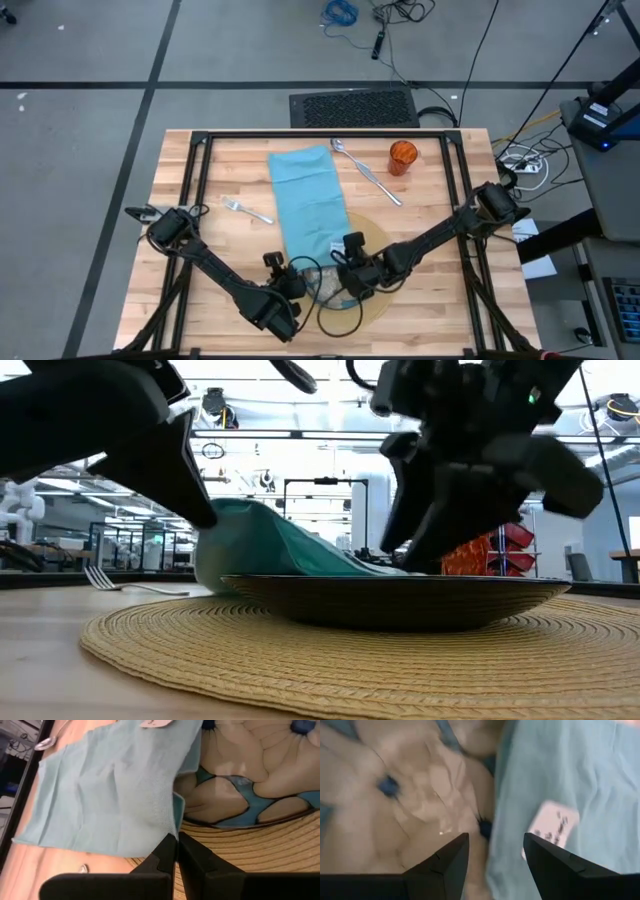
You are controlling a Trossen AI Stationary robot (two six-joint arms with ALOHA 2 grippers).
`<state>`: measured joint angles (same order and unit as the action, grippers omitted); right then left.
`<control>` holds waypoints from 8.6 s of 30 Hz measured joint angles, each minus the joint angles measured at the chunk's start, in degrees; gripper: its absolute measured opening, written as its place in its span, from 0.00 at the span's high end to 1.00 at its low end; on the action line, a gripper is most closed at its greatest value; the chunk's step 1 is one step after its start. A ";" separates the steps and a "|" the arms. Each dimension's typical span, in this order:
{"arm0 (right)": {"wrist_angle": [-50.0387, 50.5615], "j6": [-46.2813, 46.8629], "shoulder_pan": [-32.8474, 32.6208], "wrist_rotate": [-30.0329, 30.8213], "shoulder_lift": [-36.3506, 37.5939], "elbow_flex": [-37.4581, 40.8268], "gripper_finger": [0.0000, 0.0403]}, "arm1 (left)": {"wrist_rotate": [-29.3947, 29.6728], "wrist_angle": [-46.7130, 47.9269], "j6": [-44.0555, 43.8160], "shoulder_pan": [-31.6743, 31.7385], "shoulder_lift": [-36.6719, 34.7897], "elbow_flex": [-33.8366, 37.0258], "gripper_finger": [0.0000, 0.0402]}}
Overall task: Set table place
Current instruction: Fold the blue napkin
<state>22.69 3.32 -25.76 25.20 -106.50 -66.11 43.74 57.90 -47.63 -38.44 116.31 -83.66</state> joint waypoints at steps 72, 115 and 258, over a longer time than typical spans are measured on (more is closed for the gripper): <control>-9.88 4.15 0.62 28.92 -17.03 -12.73 0.65 | 4.01 10.39 0.60 -0.66 -3.17 -5.07 1.00; 16.35 28.08 -2.41 35.33 -16.70 -12.93 0.69 | 3.17 12.54 -3.11 -2.12 -3.13 -4.91 1.00; 4.66 -26.21 54.62 -38.45 -13.10 -33.00 1.00 | -16.55 -19.68 39.25 63.07 -28.20 25.36 1.00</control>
<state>27.36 -22.89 28.85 -13.26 -119.60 -99.11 27.19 38.23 -8.38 24.64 88.11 -58.30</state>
